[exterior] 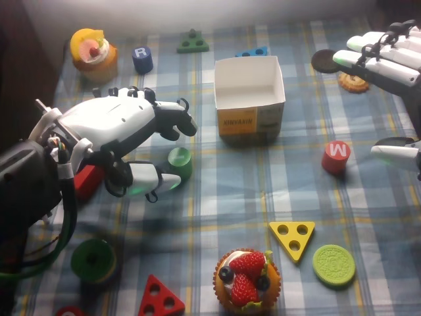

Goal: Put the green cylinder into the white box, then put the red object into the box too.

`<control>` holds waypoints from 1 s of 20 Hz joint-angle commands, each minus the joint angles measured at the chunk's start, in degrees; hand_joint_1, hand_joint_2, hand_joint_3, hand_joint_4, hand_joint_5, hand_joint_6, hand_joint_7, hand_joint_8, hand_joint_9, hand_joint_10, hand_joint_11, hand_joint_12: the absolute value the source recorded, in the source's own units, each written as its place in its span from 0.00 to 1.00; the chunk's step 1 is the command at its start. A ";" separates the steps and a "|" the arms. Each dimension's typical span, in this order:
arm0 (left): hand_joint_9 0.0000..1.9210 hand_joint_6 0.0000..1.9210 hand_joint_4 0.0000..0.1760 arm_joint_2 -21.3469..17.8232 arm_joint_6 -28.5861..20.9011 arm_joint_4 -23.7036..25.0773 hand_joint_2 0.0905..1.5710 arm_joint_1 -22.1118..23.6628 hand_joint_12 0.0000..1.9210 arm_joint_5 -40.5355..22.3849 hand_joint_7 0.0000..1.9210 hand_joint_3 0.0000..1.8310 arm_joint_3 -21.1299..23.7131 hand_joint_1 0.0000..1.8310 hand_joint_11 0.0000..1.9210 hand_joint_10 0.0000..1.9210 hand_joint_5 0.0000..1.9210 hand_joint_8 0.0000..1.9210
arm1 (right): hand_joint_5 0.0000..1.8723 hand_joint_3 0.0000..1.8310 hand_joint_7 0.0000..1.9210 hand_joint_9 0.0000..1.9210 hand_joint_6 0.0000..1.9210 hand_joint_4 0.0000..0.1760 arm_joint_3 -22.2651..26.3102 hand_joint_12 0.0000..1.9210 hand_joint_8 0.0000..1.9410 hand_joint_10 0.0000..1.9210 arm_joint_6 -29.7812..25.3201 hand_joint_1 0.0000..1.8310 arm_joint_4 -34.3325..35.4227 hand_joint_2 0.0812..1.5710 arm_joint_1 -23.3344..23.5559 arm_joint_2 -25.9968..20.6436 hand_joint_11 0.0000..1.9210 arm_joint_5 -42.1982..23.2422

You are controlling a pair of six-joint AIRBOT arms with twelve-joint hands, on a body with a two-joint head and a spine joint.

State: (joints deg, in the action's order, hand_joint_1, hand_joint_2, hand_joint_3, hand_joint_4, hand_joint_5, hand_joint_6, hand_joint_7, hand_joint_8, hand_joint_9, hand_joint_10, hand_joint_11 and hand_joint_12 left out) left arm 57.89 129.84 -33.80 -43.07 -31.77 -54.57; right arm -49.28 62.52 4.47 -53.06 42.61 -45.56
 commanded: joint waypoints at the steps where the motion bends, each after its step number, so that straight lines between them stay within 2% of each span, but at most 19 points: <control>1: 0.06 0.29 0.26 0.36 0.09 1.32 0.69 0.80 0.95 -5.34 0.34 0.00 -0.35 0.53 0.00 0.62 0.21 0.04 | 0.00 0.00 0.00 0.00 0.00 0.00 -0.14 0.44 0.00 0.05 -0.26 0.22 0.34 0.82 0.82 0.05 0.00 -7.05; 2: 0.05 0.35 0.34 0.55 0.09 1.27 0.69 0.84 0.96 -5.24 0.33 0.00 -0.50 0.52 0.00 0.65 0.18 0.05 | 0.00 0.00 0.00 0.00 0.00 0.00 -0.15 0.38 0.00 0.04 -0.26 0.22 0.34 0.82 0.82 0.07 0.00 -7.05; 4: 0.05 0.36 0.33 1.01 0.09 1.22 0.69 0.91 0.97 -4.89 0.33 0.00 -0.89 0.51 0.00 0.64 0.18 0.06 | 0.00 0.00 0.00 0.00 0.00 0.00 -0.15 0.41 0.00 0.05 -0.28 0.21 0.35 0.82 0.79 0.09 0.00 -7.05; 7: 0.04 0.37 0.31 1.63 0.09 1.02 0.72 1.01 0.94 -4.40 0.31 0.00 -1.46 0.48 0.00 0.61 0.17 0.07 | 0.00 0.00 0.00 0.00 0.00 0.00 -0.16 0.38 0.00 0.04 -0.34 0.23 0.37 0.82 0.76 0.10 0.00 -7.05; 9: 0.06 0.33 0.28 1.82 0.09 0.87 0.72 1.01 0.90 -4.08 0.33 0.00 -1.70 0.50 0.00 0.56 0.22 0.09 | 0.00 0.00 0.00 0.01 0.00 0.00 -0.16 0.28 0.00 0.01 -0.37 0.23 0.37 0.82 0.75 0.12 0.00 -7.05; 10: 0.08 0.32 0.30 1.92 0.11 0.86 0.70 1.01 0.90 -3.84 0.35 0.00 -1.81 0.52 0.00 0.55 0.26 0.10 | 0.00 0.00 0.00 0.00 0.00 0.00 -0.16 0.22 0.00 0.01 -0.41 0.24 0.38 0.81 0.75 0.12 0.00 -7.05; 11: 0.09 0.63 0.72 2.02 0.16 0.84 0.76 1.01 0.91 -3.65 0.40 0.01 -1.92 0.50 0.00 0.54 0.35 0.13 | 0.00 0.00 0.00 0.00 0.00 0.00 -0.16 0.21 0.00 0.01 -0.48 0.24 0.38 0.81 0.75 0.12 0.00 -7.06; 12: 0.12 0.70 0.17 2.10 0.44 0.65 0.77 1.01 0.92 -3.54 0.42 0.00 -1.96 0.60 0.00 0.55 0.35 0.57 | 0.00 0.00 0.00 0.00 0.00 0.00 -0.19 0.20 0.00 0.01 -0.57 0.24 0.38 0.81 0.74 0.12 0.00 -7.07; 14: 0.20 0.58 0.00 2.31 2.08 -0.13 0.74 1.02 0.94 -3.49 0.45 0.00 -1.97 0.64 0.00 0.57 0.43 0.67 | 0.00 0.00 0.00 0.00 0.00 0.00 -0.21 0.20 0.00 0.00 -0.67 0.24 0.38 0.81 0.74 0.12 0.00 -7.08; 15: 0.25 0.54 0.00 2.60 4.37 -1.05 0.72 1.10 0.97 -3.49 0.48 0.00 -1.94 0.66 0.00 0.59 0.46 0.64 | 0.00 0.00 0.00 0.01 0.00 0.00 -0.23 0.23 0.00 0.00 -0.77 0.24 0.38 0.82 0.71 0.12 0.00 -7.12; 16: 0.27 0.55 0.00 2.81 5.07 -1.37 0.72 1.11 0.95 -3.43 0.49 0.00 -2.03 0.65 0.00 0.55 0.46 0.61 | 0.00 0.00 0.00 0.01 0.00 0.00 -0.25 0.23 0.00 0.01 -0.85 0.24 0.38 0.82 0.67 0.12 0.00 -7.19; 17: 0.26 0.59 0.00 3.05 5.08 -1.66 0.73 1.15 0.97 -3.28 0.47 0.00 -2.32 0.65 0.00 0.56 0.43 0.65 | 0.00 0.00 0.00 0.01 0.00 0.00 -0.28 0.24 0.00 0.01 -1.05 0.23 0.39 0.82 0.66 0.14 0.00 -7.28; 19: 0.28 0.53 0.00 3.61 5.08 -2.04 0.73 1.51 1.00 -3.16 0.48 0.00 -2.94 0.66 0.00 0.63 0.45 0.66 | 0.00 0.00 0.00 0.01 0.00 0.00 -0.38 0.27 0.00 0.01 -1.44 0.23 0.39 0.82 0.55 0.17 0.00 -7.50; 20: 0.27 0.54 0.00 3.79 5.08 -2.04 0.74 1.76 1.00 -3.16 0.46 0.00 -3.07 0.66 0.00 0.71 0.44 0.72 | 0.00 0.00 0.00 0.01 0.00 0.00 -0.42 0.30 0.00 0.01 -1.61 0.22 0.39 0.82 0.45 0.17 0.00 -7.59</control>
State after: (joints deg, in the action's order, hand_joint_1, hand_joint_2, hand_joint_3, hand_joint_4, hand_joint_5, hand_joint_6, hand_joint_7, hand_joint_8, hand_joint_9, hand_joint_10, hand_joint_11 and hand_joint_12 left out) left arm 61.32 134.67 -37.26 -41.69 -30.96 -57.39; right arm -49.45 61.30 4.64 -53.06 42.65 -46.06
